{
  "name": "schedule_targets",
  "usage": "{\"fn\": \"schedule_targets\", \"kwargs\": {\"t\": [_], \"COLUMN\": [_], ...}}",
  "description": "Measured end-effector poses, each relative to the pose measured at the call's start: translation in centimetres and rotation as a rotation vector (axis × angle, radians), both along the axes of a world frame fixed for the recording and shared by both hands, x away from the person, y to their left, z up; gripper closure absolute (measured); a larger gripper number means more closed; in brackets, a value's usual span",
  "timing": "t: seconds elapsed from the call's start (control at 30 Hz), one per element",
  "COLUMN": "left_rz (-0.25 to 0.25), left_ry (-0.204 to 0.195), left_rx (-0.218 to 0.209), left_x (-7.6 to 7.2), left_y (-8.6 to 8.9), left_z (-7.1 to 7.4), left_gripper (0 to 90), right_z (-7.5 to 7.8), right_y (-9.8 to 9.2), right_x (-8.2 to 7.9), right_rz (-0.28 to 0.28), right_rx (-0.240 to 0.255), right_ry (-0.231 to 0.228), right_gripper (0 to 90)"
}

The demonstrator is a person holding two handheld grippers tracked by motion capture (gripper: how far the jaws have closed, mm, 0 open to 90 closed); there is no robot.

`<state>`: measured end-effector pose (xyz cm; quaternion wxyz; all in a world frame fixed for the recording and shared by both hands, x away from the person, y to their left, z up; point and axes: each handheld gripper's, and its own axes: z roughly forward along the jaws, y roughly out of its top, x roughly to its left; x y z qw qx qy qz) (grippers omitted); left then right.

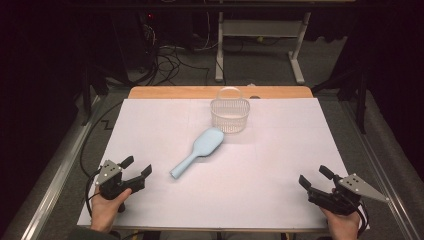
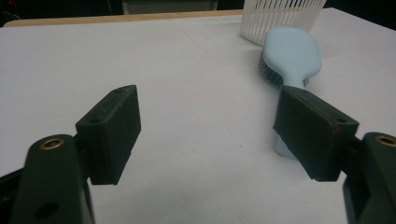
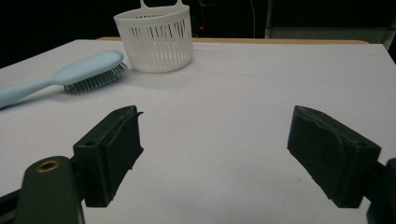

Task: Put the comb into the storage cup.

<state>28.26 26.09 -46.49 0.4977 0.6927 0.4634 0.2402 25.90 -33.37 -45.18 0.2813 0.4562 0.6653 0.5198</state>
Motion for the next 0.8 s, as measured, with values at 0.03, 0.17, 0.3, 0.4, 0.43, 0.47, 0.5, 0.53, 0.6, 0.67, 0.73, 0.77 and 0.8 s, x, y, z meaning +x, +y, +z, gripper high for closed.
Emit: {"fn": "schedule_targets", "kwargs": {"t": [0.03,0.17,0.3,0.4,0.43,0.47,0.5,0.53,0.6,0.67,0.73,0.77,0.8], "left_rz": [0.001,0.001,0.002,0.008,0.008,0.011,0.014,0.02,0.021,0.019,0.014,0.013,0.009], "left_ry": [0.001,-0.005,-0.003,-0.005,-0.005,-0.006,-0.008,-0.009,-0.01,-0.011,-0.01,-0.009,-0.008], "left_rx": [0.0,-0.004,0.001,-0.005,-0.005,-0.002,0.001,0.015,0.031,0.044,0.049,0.057,0.061], "left_x": [-0.03,-0.28,-0.33,-0.32,-0.32,-0.27,-0.25,-0.25,-0.27,-0.32,-0.3,-0.27,-0.23], "left_y": [0.03,0.08,0.22,0.34,0.34,0.37,0.34,0.27,0.22,-0.01,-0.1,-0.19,-0.25], "left_z": [0.02,0.13,0.19,0.29,0.29,0.34,0.36,0.41,0.53,0.87,0.92,0.94,0.95], "left_gripper": [24.0,23.4,22.5,22.2,22.1,21.8,21.4,20.9,20.7,20.7,20.8,20.7,20.5], "right_z": [-0.02,0.01,0.09,0.09,0.07,0.04,0.01,-0.01,0.0,0.01,0.01,0.0,0.01], "right_y": [-0.01,0.13,0.27,0.21,0.16,0.14,0.11,0.08,0.02,0.02,0.03,0.09,0.13], "right_x": [0.07,0.15,0.05,0.04,0.08,0.13,0.18,0.2,0.16,0.11,0.12,0.17,0.18], "right_rz": [0.0,0.004,0.006,-0.003,-0.002,-0.002,-0.003,-0.003,-0.005,-0.007,-0.005,-0.001,-0.001], "right_rx": [0.003,-0.001,-0.008,0.001,0.002,0.005,0.004,0.003,0.006,0.009,0.007,0.003,0.001], "right_ry": [0.002,0.002,-0.001,-0.002,0.002,0.005,0.008,0.009,0.009,0.004,0.006,0.007,0.005], "right_gripper": [17.7,17.7,17.7,17.8,17.8,17.8,17.8,17.7,17.7,17.7,17.8,17.7,17.7]}}
